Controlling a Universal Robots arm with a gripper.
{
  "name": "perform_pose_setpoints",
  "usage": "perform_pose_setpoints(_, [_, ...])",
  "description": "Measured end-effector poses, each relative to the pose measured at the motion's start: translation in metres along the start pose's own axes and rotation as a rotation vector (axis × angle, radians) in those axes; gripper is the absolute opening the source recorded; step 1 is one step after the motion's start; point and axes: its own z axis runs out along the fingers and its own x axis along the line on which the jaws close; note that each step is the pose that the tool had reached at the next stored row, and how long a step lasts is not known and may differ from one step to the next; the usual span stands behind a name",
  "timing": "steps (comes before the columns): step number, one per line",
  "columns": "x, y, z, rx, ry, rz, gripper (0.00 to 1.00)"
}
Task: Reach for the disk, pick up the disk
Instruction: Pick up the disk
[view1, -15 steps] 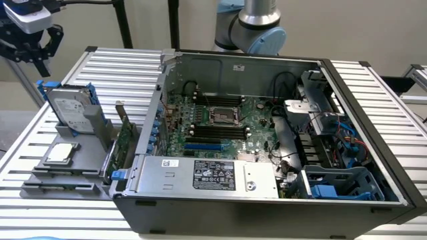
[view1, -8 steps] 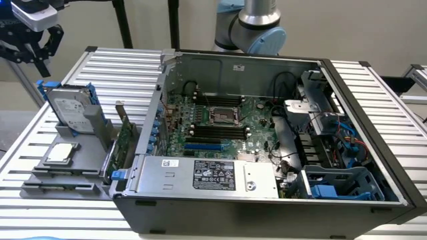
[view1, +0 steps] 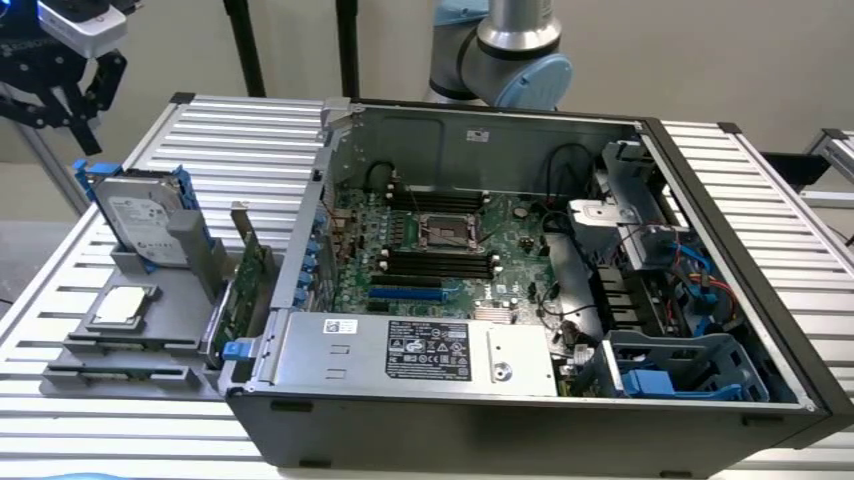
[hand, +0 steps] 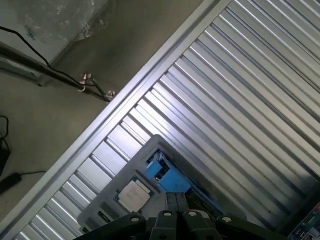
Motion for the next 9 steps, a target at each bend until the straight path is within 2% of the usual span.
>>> perform_pose_setpoints(4, [0.0000, 0.0001, -0.0006, -0.0001, 0.0022, -0.073, 0.11])
perform_pose_setpoints(9, [0.0000, 0.0002, -0.0079, -0.0001, 0.0042, -0.163, 0.11])
